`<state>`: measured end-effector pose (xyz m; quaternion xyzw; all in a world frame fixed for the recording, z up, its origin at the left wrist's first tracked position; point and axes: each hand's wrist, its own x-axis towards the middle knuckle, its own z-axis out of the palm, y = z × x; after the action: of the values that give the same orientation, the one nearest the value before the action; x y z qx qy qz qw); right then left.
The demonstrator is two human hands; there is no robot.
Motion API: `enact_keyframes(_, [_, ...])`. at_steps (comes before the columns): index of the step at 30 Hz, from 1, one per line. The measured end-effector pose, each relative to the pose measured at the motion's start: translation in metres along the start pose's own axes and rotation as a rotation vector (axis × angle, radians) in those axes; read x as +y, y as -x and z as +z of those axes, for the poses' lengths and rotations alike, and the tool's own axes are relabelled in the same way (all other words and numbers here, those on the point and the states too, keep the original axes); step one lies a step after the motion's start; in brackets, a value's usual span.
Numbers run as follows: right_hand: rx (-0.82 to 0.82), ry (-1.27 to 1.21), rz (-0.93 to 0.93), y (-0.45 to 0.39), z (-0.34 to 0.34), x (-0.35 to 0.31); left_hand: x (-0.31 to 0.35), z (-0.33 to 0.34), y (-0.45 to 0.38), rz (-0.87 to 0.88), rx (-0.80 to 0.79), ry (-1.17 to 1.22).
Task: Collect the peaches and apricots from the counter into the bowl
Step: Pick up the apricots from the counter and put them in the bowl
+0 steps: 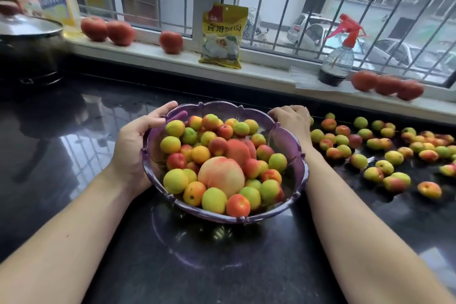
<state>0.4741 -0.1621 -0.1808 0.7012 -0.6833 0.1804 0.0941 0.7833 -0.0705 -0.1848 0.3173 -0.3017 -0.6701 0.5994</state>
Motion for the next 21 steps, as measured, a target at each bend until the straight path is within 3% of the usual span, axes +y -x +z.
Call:
enact_keyframes(2, [0.035,-0.103,0.026,0.001,-0.004,0.002,0.000,0.000,0.000,-0.009,0.006,0.004])
enact_keyframes(5, [0.093,-0.646,0.194,0.000,-0.039,0.001,0.001,0.000,0.000,-0.017,0.016,0.021])
enact_keyframes(8, [-0.022,-0.890,0.073,0.006,-0.097,0.001,0.002,0.001,0.001,-0.021,0.027,0.010])
enact_keyframes(11, [-0.332,-0.756,-0.214,0.021,-0.138,-0.006,0.003,0.003,0.002,-0.019,0.042,0.009])
enact_keyframes(13, [-0.483,-0.567,-0.297,0.027,-0.146,-0.016,0.003,0.004,0.003,-0.019,0.047,0.004])
enact_keyframes(18, [-0.550,-0.211,-0.232,0.028,-0.135,-0.031,0.003,0.007,0.004,-0.019,0.060,0.000])
enact_keyframes(21, [-0.516,-0.199,-0.214,0.028,-0.139,-0.028,0.004,0.008,0.004,-0.018,0.062,-0.004])
